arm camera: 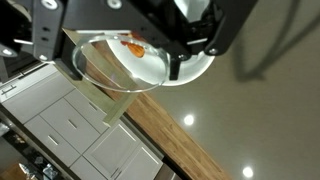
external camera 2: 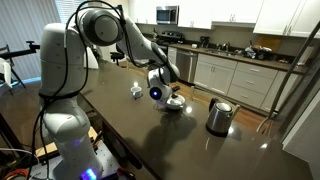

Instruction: Pour the contents of the glass cup into the bowl

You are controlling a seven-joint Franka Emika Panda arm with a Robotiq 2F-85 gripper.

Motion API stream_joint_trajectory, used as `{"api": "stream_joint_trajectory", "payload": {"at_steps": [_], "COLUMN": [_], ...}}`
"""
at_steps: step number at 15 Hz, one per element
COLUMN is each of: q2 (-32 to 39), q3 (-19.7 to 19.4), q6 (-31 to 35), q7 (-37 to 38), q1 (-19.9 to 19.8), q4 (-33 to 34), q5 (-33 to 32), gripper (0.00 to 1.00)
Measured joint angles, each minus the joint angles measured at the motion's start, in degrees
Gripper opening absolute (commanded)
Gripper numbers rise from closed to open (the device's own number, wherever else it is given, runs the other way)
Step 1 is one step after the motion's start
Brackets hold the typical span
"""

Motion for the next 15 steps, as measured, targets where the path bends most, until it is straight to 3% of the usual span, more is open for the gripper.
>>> {"api": "stream_joint_trajectory", "payload": {"at_steps": [15], "q2": [0.3], "q3": [-0.8], "q6": [0.0], "q7": [-20.2], "q1": [0.5], "q4": [0.9], "q5": [5.5], "gripper": [0.59]}}
